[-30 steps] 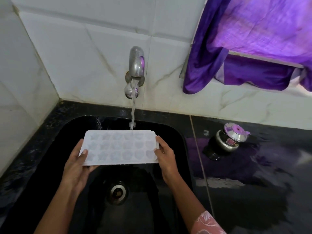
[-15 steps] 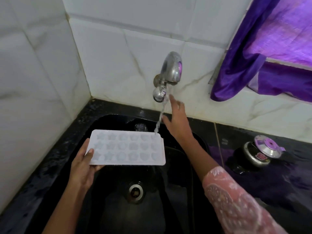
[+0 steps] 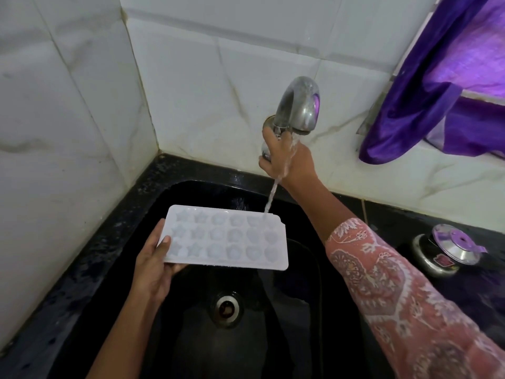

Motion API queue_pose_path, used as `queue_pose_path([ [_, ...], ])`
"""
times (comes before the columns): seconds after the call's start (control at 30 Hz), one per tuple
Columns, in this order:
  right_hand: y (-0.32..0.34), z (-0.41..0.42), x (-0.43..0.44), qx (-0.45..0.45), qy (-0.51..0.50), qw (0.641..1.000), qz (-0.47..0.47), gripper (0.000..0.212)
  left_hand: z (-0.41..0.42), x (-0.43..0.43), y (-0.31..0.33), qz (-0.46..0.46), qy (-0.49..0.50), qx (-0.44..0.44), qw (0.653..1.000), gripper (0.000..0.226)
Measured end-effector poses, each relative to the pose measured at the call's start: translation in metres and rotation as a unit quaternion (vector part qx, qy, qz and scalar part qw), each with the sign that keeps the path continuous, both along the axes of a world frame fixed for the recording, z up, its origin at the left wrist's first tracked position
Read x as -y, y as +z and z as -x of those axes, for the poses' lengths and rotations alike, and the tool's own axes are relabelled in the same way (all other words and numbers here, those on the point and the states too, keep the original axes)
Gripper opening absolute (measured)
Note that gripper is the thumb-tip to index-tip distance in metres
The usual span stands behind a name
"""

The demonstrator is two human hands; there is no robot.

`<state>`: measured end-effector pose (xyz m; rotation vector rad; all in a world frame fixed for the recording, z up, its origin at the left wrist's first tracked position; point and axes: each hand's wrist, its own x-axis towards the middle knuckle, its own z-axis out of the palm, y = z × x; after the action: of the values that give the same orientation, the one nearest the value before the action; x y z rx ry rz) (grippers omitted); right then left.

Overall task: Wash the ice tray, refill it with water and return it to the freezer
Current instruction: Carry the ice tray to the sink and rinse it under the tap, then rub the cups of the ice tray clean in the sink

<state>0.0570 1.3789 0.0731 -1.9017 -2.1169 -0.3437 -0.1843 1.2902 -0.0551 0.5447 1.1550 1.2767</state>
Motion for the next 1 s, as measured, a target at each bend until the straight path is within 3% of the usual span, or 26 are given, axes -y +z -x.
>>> queue_pose_path([
  [0.2,-0.002,0.002,0.003,-0.047,0.004,0.999,0.015,0.042,-0.005,0.001,0.003,0.002,-0.007,0.0,1.0,0.043],
  [0.33,-0.01,-0.001,0.018,-0.186,-0.01,0.982,0.026,0.041,-0.008,0.003,0.007,0.002,-0.015,0.005,1.0,0.043],
  [0.43,-0.026,-0.008,0.046,-0.326,-0.01,0.943,0.066,0.051,-0.011,0.003,0.008,0.001,-0.021,0.01,1.0,0.043],
  [0.63,-0.084,-0.02,0.098,-0.431,-0.116,0.884,0.138,0.055,-0.018,0.003,0.008,0.005,-0.021,0.021,1.0,0.042],
  [0.9,-0.109,-0.016,0.134,-0.63,-0.191,0.737,0.15,0.045,-0.027,0.005,0.009,0.006,-0.03,0.04,0.999,0.042],
  [1.0,-0.113,-0.015,0.14,-0.649,-0.187,0.729,0.108,0.038,-0.029,0.006,0.009,0.024,-0.037,0.058,0.997,0.042],
])
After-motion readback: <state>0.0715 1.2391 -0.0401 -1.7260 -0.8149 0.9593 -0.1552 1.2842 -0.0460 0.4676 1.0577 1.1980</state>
